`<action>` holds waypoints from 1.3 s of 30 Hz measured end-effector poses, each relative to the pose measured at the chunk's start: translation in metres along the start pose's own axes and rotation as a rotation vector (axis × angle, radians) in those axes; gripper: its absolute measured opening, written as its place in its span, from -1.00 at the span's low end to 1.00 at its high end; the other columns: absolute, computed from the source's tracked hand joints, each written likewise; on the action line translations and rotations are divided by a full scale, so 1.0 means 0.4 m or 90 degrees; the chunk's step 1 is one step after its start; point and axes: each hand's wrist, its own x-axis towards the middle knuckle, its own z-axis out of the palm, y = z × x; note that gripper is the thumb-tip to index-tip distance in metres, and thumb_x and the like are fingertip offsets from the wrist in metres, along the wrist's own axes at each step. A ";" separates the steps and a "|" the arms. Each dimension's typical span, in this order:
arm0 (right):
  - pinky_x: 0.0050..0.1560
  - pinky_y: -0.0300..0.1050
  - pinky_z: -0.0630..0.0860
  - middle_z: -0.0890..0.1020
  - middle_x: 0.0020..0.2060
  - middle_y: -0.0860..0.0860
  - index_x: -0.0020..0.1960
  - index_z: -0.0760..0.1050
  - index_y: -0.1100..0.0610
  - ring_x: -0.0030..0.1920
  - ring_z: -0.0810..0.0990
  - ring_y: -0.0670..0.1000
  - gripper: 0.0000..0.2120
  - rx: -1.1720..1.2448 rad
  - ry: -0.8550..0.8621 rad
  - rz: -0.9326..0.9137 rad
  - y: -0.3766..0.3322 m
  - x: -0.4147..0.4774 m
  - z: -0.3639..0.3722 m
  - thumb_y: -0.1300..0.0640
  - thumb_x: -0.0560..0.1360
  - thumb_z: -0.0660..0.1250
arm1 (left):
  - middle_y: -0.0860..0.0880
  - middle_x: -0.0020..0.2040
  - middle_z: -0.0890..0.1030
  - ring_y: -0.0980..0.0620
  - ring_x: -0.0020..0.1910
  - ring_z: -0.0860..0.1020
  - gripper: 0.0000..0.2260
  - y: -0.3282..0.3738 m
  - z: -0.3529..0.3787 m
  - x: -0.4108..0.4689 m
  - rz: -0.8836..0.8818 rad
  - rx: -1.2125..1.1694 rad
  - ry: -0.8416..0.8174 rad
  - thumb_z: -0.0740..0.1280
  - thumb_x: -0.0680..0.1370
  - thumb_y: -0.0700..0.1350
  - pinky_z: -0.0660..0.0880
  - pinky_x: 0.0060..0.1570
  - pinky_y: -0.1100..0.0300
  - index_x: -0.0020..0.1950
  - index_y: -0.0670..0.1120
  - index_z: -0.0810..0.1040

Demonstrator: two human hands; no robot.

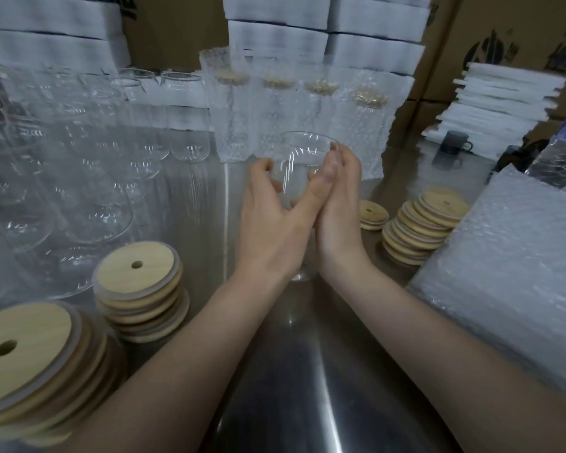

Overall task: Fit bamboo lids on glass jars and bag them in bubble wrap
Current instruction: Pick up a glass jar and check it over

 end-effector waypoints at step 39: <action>-0.09 0.16 0.65 0.65 -0.18 -0.09 0.00 0.38 -0.07 -0.18 0.69 -0.02 -0.61 -0.090 -0.063 0.034 -0.050 -0.011 -0.002 -0.34 0.48 0.01 | 0.11 -0.05 0.66 0.08 -0.02 0.66 -0.37 0.010 -0.014 -0.001 -0.006 -0.093 0.077 0.30 0.30 0.42 0.59 0.06 -0.10 0.30 0.19 0.35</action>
